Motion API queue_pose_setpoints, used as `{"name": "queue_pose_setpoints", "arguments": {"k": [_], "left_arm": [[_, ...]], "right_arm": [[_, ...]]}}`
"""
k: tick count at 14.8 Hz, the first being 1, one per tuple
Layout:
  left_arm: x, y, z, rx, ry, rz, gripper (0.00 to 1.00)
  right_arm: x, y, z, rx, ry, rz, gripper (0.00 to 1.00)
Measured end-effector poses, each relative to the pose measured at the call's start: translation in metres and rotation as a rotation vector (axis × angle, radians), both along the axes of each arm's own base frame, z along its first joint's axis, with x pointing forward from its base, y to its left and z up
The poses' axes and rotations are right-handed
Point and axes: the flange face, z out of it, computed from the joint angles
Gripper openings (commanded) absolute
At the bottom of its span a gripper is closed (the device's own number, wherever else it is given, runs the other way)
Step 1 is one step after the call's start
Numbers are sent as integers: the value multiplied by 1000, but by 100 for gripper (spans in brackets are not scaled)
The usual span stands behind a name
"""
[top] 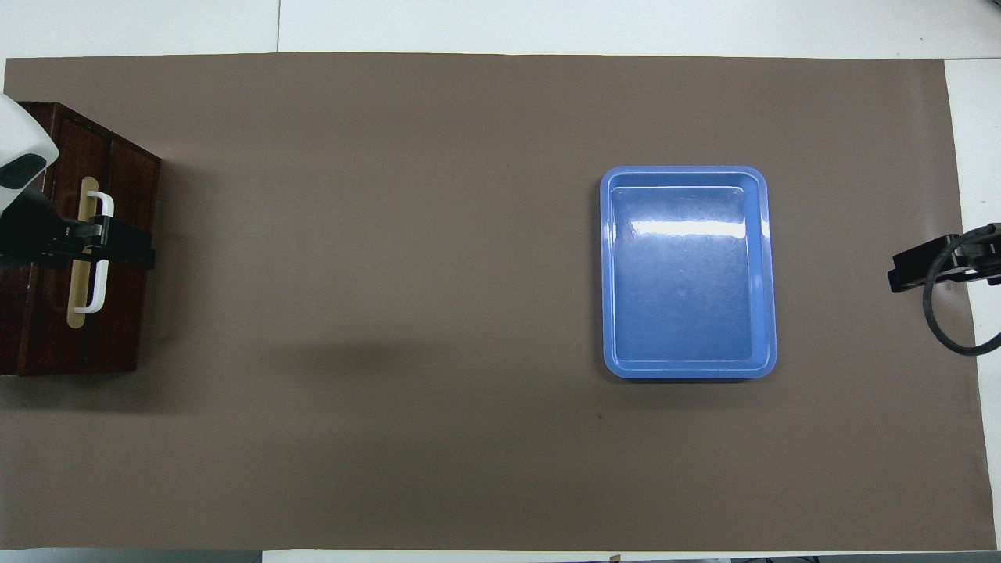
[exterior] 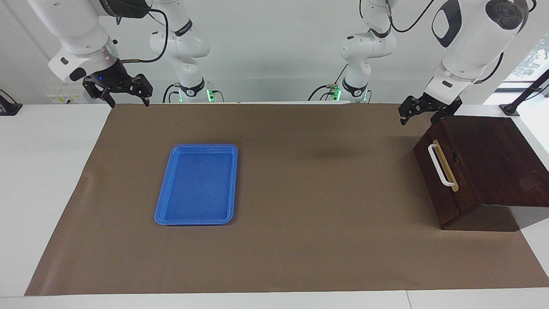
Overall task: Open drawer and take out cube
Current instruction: 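Reach the left gripper toward the white drawer handle, then grasp the white drawer handle with the left gripper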
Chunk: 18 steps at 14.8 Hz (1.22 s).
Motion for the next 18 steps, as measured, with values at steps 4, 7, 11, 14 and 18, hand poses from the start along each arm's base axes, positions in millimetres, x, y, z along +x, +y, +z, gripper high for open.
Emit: {"name": "queue_pose_setpoints", "arguments": {"k": [4,7,11,14,18], "left_arm": [[0,0,0,0,0,-3,100],[0,0,0,0,1,-4,100],[3,3,-11,93,-26,-32,100],[5,2,-38,216,-37,-84,100],[8,4,-90,377,-20,-180,100]], "right_arm": [[0,0,0,0,0,0,100],[0,0,0,0,0,0,100],[0,0,0,0,0,0,100],[0,0,0,0,0,0,100],[0,0,0,0,0,0,100]]}}
